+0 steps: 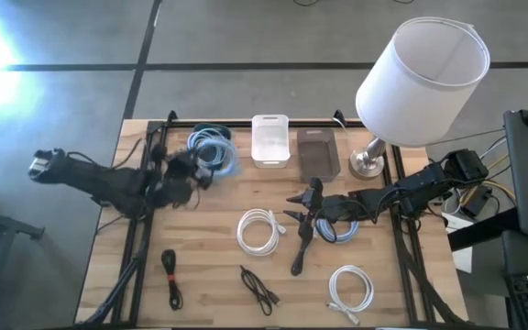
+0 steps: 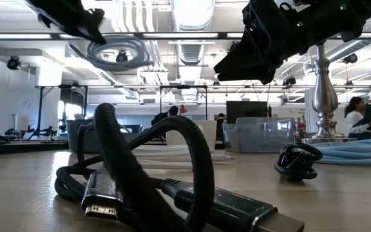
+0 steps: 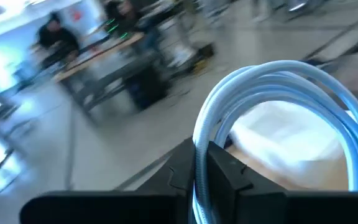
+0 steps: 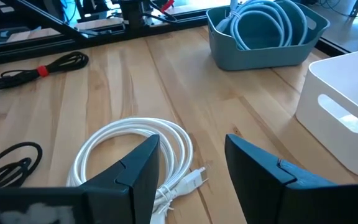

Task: Pick & Place USB Port
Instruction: Put the bottom blue HDMI cable into the blue bin

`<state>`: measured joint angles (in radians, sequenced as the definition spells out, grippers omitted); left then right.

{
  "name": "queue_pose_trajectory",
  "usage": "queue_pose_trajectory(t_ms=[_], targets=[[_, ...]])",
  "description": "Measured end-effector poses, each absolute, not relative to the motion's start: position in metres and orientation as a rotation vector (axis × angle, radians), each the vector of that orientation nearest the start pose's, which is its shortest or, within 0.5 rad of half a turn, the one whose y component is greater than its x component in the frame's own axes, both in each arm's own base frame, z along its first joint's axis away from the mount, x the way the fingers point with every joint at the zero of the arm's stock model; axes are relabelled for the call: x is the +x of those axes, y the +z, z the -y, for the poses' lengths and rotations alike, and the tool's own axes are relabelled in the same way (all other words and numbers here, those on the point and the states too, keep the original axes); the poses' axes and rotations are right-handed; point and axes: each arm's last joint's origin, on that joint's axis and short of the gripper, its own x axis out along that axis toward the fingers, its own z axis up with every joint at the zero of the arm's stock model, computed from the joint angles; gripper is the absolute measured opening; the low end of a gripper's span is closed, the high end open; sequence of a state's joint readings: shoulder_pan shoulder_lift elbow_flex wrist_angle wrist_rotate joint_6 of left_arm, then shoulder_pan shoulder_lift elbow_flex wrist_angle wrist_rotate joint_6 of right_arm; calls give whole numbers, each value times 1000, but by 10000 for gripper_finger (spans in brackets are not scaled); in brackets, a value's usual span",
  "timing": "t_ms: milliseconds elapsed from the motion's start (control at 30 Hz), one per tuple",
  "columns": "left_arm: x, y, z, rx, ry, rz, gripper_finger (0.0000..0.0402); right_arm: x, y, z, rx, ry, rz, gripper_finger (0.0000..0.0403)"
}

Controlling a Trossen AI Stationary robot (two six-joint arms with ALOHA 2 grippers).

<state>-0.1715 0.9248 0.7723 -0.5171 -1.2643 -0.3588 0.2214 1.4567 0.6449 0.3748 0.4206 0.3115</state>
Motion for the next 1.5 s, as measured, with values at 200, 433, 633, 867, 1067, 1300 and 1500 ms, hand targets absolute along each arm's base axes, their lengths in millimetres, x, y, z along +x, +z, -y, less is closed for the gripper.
queue_pose_trajectory(t_ms=[200, 433, 633, 867, 1067, 1300, 1500], targets=[[176, 264, -48, 41, 1225, -492, 29, 283, 189, -52, 170, -259, -380, 178], [169, 225, -84, 3, 1382, -616, 35, 283, 189, -52, 169, -258, -380, 176], [170, 211, -94, -47, 1364, -682, 33, 283, 189, -52, 167, -258, -383, 176], [176, 201, -98, -21, 1365, -738, 45, 283, 189, -52, 169, -259, -383, 178], [177, 194, -103, 44, 1435, -789, 47, 283, 189, -52, 169, -259, -384, 176], [177, 202, -105, 61, 1461, -762, 39, 283, 189, -52, 169, -259, -384, 176], [175, 218, -105, 92, 1515, -698, 36, 283, 189, -52, 169, -259, -384, 177]])
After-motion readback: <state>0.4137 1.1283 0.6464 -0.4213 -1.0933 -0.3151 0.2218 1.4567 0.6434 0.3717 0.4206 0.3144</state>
